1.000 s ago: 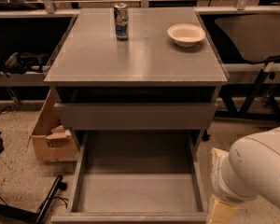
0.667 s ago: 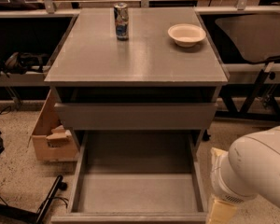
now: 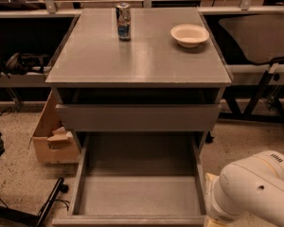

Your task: Close middle drawer

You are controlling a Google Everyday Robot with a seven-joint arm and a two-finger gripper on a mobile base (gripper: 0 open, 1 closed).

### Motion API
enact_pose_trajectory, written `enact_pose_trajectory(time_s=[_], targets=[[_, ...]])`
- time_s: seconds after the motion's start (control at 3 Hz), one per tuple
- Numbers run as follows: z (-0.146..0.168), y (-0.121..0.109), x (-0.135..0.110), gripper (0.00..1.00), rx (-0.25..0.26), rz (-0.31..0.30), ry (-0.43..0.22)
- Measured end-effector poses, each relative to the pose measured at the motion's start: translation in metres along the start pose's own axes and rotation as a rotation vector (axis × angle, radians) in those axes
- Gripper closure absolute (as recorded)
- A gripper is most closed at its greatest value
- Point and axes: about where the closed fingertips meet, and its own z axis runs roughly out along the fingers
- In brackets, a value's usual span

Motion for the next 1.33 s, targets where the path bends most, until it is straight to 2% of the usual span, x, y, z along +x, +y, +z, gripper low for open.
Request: enact_pose_trajectory(time_s=[0.33, 0.67, 1.0, 1.33], targets=[[0.078, 0.032, 0.013, 0.19, -0.088, 0.004, -0.016], [0.131, 0.057, 0.019, 0.41, -0.138, 0.009, -0.028], [0.158, 0.077, 0.032, 0.64, -0.139, 0.031, -0.047], [0.170, 0.088, 0.035, 0.89, -0.099, 0.044, -0.100]])
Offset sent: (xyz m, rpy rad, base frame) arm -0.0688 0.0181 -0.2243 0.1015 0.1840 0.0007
